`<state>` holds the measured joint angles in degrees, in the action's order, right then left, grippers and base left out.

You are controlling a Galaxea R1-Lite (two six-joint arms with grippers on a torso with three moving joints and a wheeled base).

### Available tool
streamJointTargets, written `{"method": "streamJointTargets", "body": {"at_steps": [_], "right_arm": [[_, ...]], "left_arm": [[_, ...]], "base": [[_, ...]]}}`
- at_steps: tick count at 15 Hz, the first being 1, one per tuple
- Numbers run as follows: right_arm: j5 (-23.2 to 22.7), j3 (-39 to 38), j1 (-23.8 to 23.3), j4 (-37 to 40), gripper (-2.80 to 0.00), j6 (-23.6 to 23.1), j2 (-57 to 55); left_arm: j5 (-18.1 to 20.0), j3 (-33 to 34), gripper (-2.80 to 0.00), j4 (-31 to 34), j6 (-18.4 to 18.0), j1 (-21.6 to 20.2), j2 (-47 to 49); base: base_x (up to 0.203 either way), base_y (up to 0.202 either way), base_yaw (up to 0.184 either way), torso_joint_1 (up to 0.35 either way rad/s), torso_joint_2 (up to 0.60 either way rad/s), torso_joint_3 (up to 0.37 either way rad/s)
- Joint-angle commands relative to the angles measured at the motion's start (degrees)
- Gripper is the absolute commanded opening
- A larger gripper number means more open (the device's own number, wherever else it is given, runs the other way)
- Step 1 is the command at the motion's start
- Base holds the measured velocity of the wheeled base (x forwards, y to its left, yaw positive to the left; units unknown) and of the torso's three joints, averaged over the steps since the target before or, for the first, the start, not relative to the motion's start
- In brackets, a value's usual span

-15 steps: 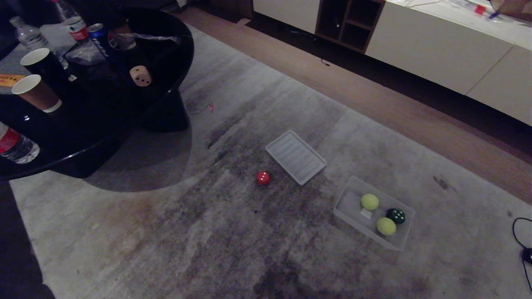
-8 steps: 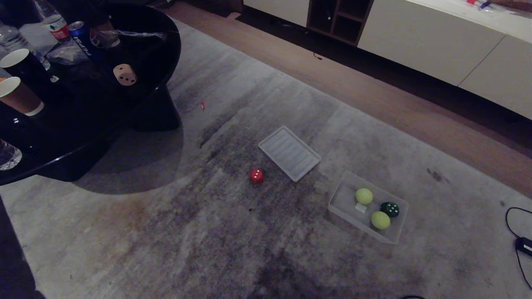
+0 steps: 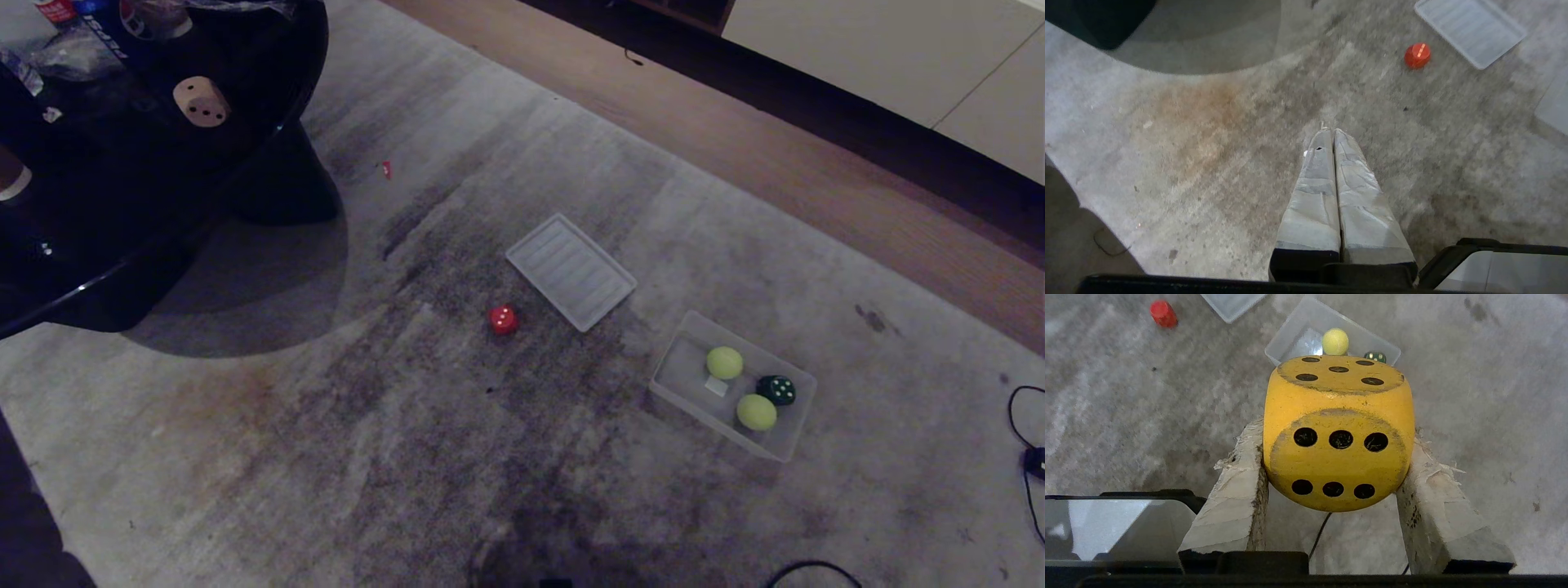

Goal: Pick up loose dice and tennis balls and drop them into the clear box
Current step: Put the toys in the box

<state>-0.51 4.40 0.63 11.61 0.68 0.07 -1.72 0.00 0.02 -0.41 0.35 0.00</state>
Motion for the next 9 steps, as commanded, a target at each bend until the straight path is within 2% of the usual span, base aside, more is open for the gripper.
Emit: {"method": "streamJointTargets", "body": {"at_steps": [1,9], "right_arm": [[-0.02,-0.01,0.07,0.08,-2.80,0.02,-0.07],[-0.10,-0.01,0.07,0.08,-2.80,0.02,-0.07]], "left_arm": [[-0.04,0.09,-2.80,0.04,-0.02,0.00,0.09],[0.05,0.09,-2.80,-0.02,-0.02,0.00,0.09]], "base": [[0.000,0.000,0.000,0.000,0.00,-0.198],[0.000,0.000,0.000,0.004,0.00,-0.199]]}}
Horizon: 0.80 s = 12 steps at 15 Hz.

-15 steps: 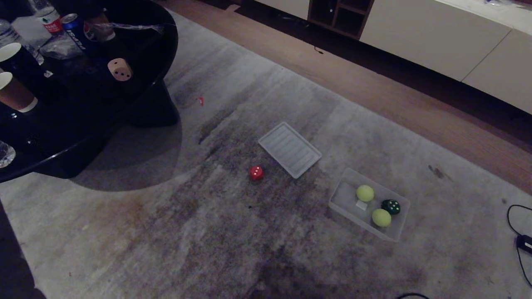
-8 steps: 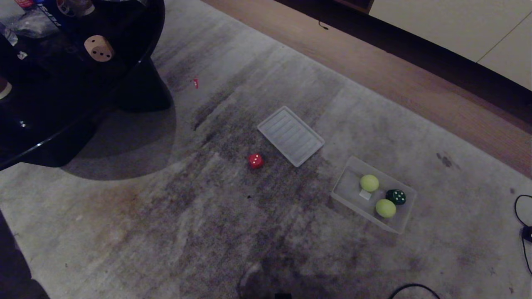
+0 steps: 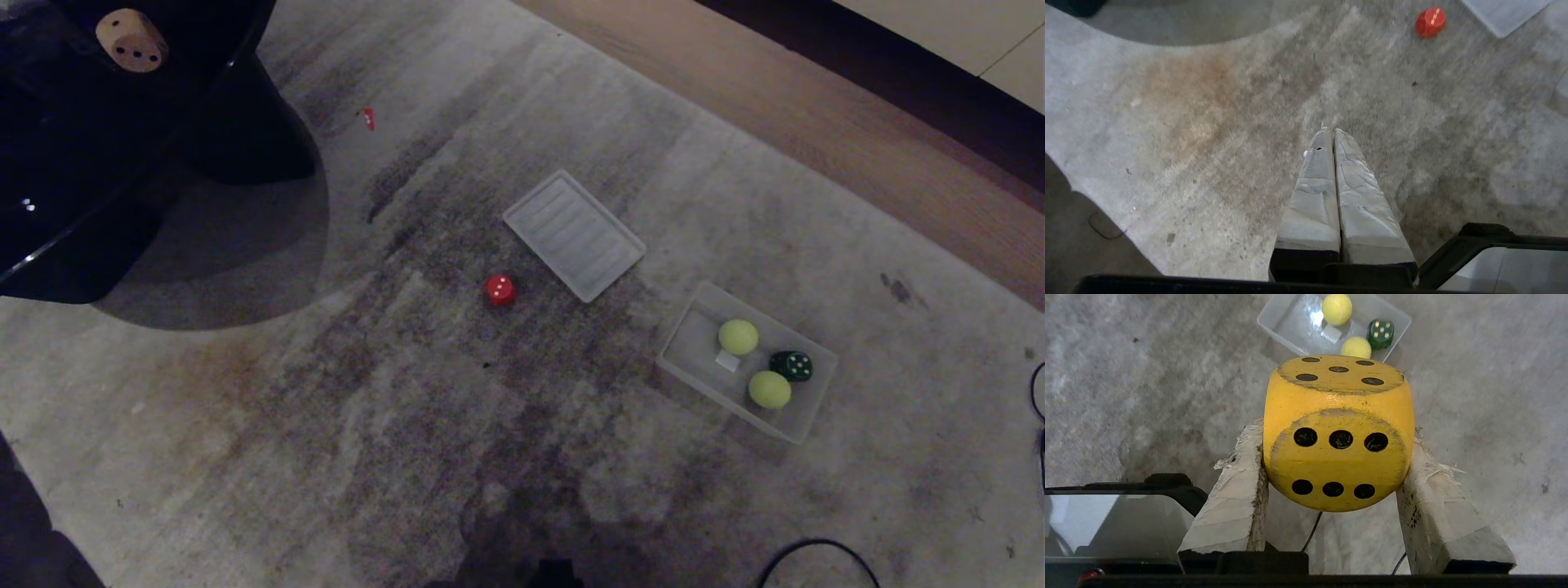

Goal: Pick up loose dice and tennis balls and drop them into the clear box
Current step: Put the toys in the box

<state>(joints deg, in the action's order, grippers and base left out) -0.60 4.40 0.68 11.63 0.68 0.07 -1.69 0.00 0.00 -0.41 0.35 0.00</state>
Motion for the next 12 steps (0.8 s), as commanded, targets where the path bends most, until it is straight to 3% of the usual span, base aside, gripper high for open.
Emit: {"method": "streamJointTargets", "body": {"at_steps": [1,7,12], "right_arm": [[-0.02,-0.01,0.02,0.06,-2.80,0.02,-0.07],[-0.11,-0.01,0.08,0.06,-2.80,-0.33,-0.07],[-0.09,-0.01,0.02,0.06,-2.80,-0.24,-0.07]], "left_arm": [[-0.07,0.09,-2.80,0.00,0.06,0.00,0.09],[-0.07,0.09,-2.80,0.09,-0.03,0.00,0.09],[-0.33,0.09,-2.80,0.09,1.50,0.00,0.09]], "base": [[0.000,0.000,0.000,0.001,0.01,-0.194],[0.000,0.000,0.000,0.002,0.00,-0.199],[0.000,0.000,0.000,0.001,0.00,-0.041]]}}
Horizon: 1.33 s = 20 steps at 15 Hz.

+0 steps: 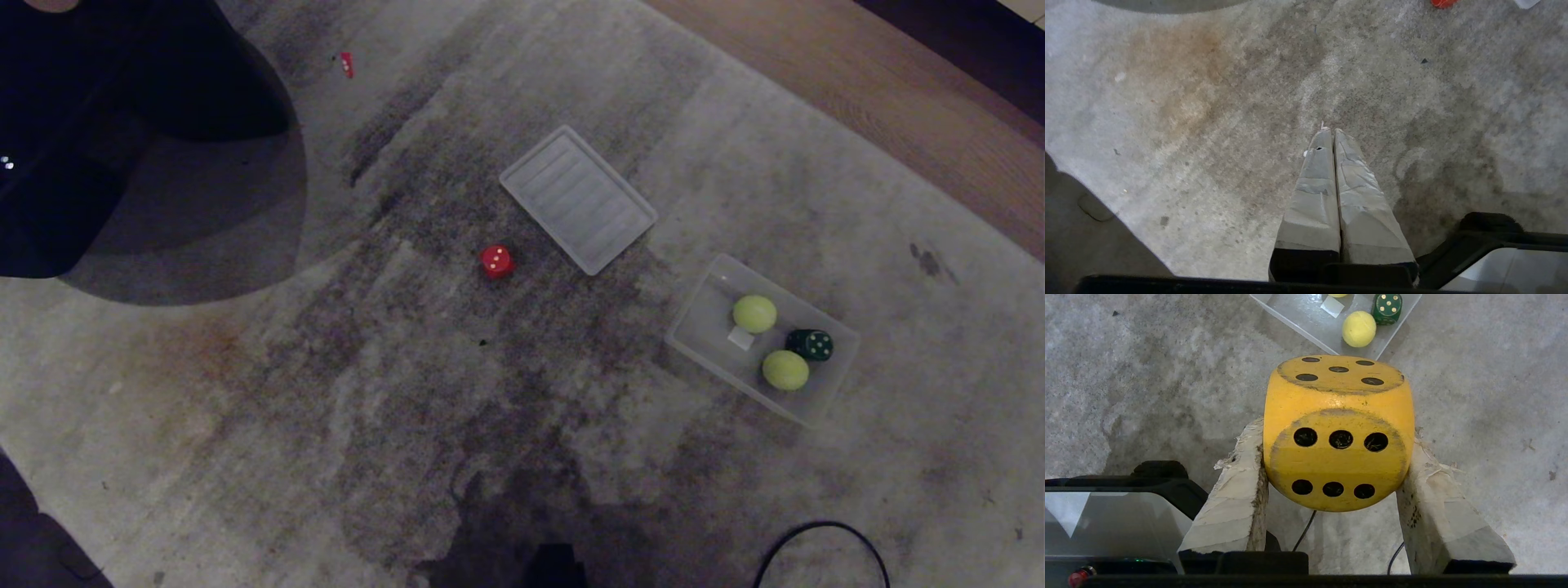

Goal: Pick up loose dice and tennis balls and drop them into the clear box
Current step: Put the toys in the box

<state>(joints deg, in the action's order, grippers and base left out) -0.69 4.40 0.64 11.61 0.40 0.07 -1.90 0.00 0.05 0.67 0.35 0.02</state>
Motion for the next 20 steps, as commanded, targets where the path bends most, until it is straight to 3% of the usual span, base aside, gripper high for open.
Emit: {"method": "streamJointTargets", "body": {"at_steps": [1,5,9,11,15,20], "right_arm": [[0.25,0.00,0.06,0.08,-2.80,0.31,-0.07],[0.29,3.55,-0.04,0.59,-2.80,2.73,-2.77],[0.27,11.41,-0.07,-1.71,-2.80,10.06,-26.31],[0.26,14.95,0.27,-8.08,-2.80,14.58,-40.91],[-0.16,19.83,0.70,-28.40,-2.80,19.65,-67.69],[-0.76,35.94,0.51,-43.37,-2.80,26.41,-95.16]], "left_arm": [[-0.12,0.09,-2.80,-0.04,0.56,0.00,0.06],[-0.20,0.09,-2.80,0.04,0.56,0.00,0.06],[-0.12,0.09,-2.80,0.04,0.56,0.00,0.06],[-0.12,0.09,-2.80,0.04,0.56,0.00,0.06],[-0.12,0.09,-2.80,0.04,0.56,0.00,0.06],[-0.15,0.09,-2.80,0.04,0.56,0.00,0.06]], "base": [[0.000,0.000,0.000,0.000,0.00,0.000],[0.000,0.000,0.000,0.000,0.00,0.000],[0.000,0.000,0.000,0.000,0.00,0.000],[0.000,0.000,0.000,0.000,0.00,0.000],[0.000,0.000,0.000,0.000,0.00,0.000],[0.000,0.000,0.000,0.000,0.00,0.000]]}}
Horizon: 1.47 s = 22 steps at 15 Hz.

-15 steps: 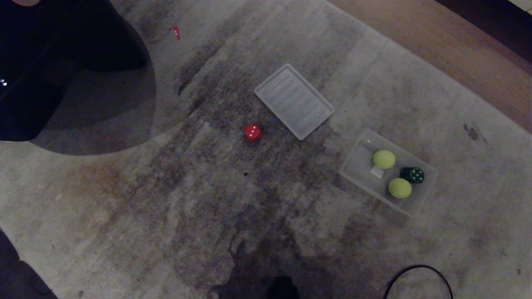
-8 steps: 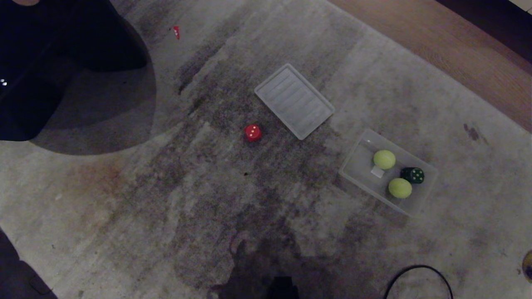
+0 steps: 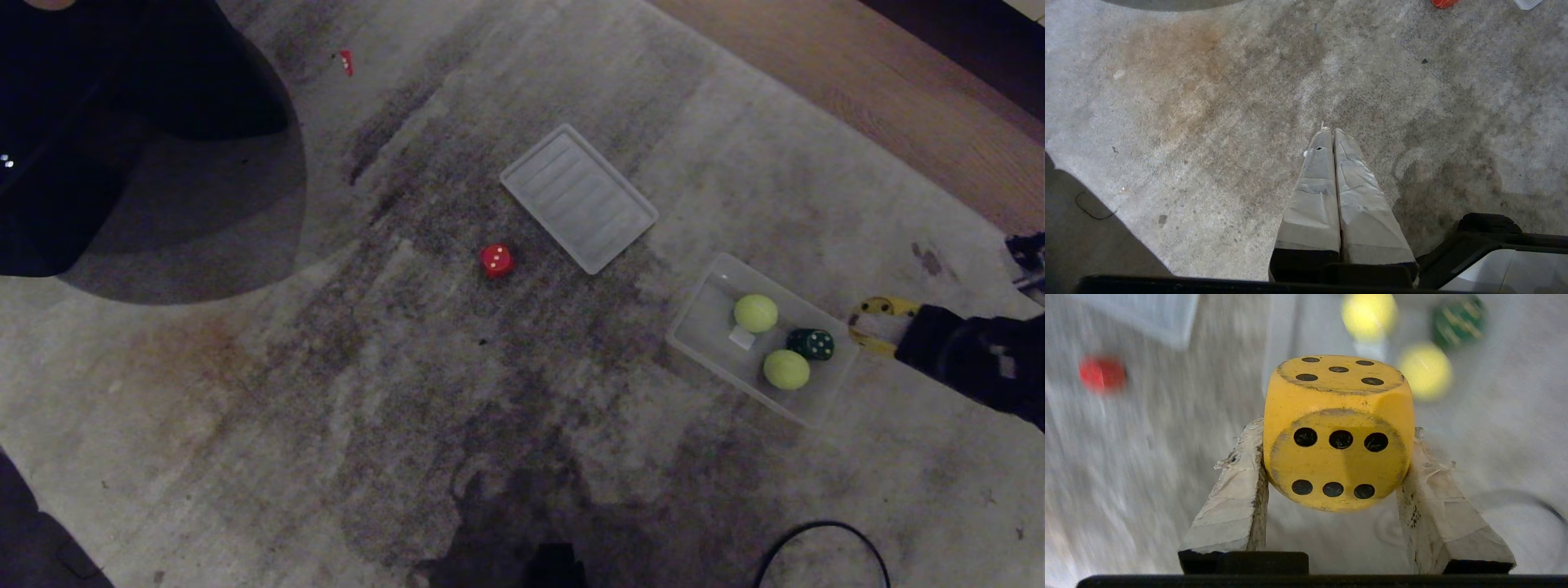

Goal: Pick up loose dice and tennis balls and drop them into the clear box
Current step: Put the toys in the box

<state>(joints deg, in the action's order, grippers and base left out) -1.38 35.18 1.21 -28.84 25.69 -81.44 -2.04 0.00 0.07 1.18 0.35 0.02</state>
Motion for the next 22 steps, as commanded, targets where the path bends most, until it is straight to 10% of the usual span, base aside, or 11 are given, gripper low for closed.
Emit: {"method": "streamJointTargets", "body": {"at_steps": [1,15,16,22], "right_arm": [[-0.30,7.42,0.02,-5.52,-2.80,2.45,-17.86],[-4.69,20.72,2.05,-21.87,-2.80,10.18,-45.55],[-4.69,20.77,2.05,-21.87,0.00,10.11,-45.39],[-4.21,16.01,1.57,-21.80,0.00,9.18,-38.62]], "left_arm": [[0.01,0.09,-2.80,0.01,0.05,0.00,0.06],[-0.02,0.09,-2.80,0.01,0.05,0.00,0.06],[-0.02,0.09,-2.80,-0.06,0.05,0.00,0.06],[0.01,0.09,-2.80,0.01,0.05,0.00,0.06]], "base": [[0.000,0.000,0.000,0.000,0.00,0.000],[0.000,0.000,0.000,0.000,0.00,0.000],[0.000,0.000,0.000,0.000,0.00,0.000],[0.000,0.000,0.000,0.000,0.00,0.000]]}}
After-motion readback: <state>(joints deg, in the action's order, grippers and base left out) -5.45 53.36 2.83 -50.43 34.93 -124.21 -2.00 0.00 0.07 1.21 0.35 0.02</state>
